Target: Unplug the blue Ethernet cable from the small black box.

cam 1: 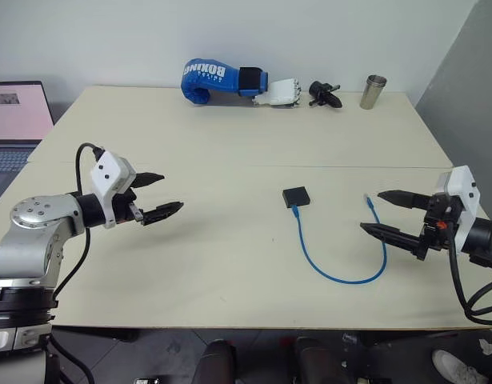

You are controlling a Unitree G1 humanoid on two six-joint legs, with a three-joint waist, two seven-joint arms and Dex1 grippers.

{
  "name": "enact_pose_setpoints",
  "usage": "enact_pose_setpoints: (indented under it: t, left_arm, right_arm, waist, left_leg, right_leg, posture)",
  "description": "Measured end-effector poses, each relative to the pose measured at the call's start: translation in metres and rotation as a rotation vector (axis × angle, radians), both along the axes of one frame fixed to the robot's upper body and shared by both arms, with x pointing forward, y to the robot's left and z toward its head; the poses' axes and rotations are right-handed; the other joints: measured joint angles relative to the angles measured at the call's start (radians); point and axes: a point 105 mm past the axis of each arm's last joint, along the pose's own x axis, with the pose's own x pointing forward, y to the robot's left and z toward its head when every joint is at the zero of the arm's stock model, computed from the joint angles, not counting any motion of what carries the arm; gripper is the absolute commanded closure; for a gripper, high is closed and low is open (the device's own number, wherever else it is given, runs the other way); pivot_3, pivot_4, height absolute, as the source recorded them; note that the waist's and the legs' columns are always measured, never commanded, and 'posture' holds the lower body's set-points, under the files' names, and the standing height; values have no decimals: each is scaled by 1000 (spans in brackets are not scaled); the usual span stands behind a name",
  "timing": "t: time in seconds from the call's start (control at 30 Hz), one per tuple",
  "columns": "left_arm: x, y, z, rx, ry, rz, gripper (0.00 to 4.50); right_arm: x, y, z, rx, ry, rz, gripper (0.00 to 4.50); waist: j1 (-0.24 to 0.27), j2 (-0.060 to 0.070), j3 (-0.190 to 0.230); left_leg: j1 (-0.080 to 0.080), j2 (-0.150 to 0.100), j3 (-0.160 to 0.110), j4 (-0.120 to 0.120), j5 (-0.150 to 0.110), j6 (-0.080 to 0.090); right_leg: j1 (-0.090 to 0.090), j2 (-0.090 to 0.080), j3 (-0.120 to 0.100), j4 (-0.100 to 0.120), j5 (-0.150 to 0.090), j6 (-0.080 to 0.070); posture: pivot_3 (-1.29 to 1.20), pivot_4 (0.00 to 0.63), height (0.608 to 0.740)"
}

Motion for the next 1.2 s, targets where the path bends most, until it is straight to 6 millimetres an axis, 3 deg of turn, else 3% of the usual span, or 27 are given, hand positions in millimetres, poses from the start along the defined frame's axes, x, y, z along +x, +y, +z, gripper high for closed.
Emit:
enact_pose_setpoints:
  t: [0.17, 0.67, 0.9, 1.1, 1.2]
  left_arm:
    - [-5, -2, -7, 5, 25, -18, 3]
    - [-6, -7, 1, 4, 1, -92, 3]
    - [-11, -16, -8, 32, 62, -166, 3]
    - [-17, -33, -9, 68, 68, -272, 3]
    - [-19, -42, -5, 83, 59, -324, 3]
  right_arm:
    - [1, -1, 1, 2, -2, -2, 103]
    - [1, 0, 0, 2, 5, -2, 103]
    - [-3, 8, 0, 0, 8, 7, 103]
    - [-2, 38, -28, 20, 42, -9, 103]
    - [16, 53, -52, 7, 55, -124, 103]
  waist:
    - [0, 0, 0]
    - [1, 0, 0]
    - [0, 0, 0]
    - [0, 0, 0]
    - [-3, 0, 0]
  left_leg:
    - [0, 0, 0, 0, 0, 0]
    - [0, 0, 0, 0, 0, 0]
    - [0, 0, 0, 0, 0, 0]
    - [0, 0, -1, 1, 0, 0]
    - [-1, 0, 0, 1, 0, 0]
  right_leg:
    - [0, 0, 0, 0, 0, 0]
    - [0, 0, 0, 0, 0, 0]
    - [0, 0, 0, 0, 0, 0]
    - [0, 0, 0, 0, 0, 0]
    - [-2, 1, 1, 1, 0, 0]
  posture:
    - [0, 150, 740]
    - [0, 150, 740]
    - [0, 150, 740]
    - [0, 150, 740]
    - [0, 150, 740]
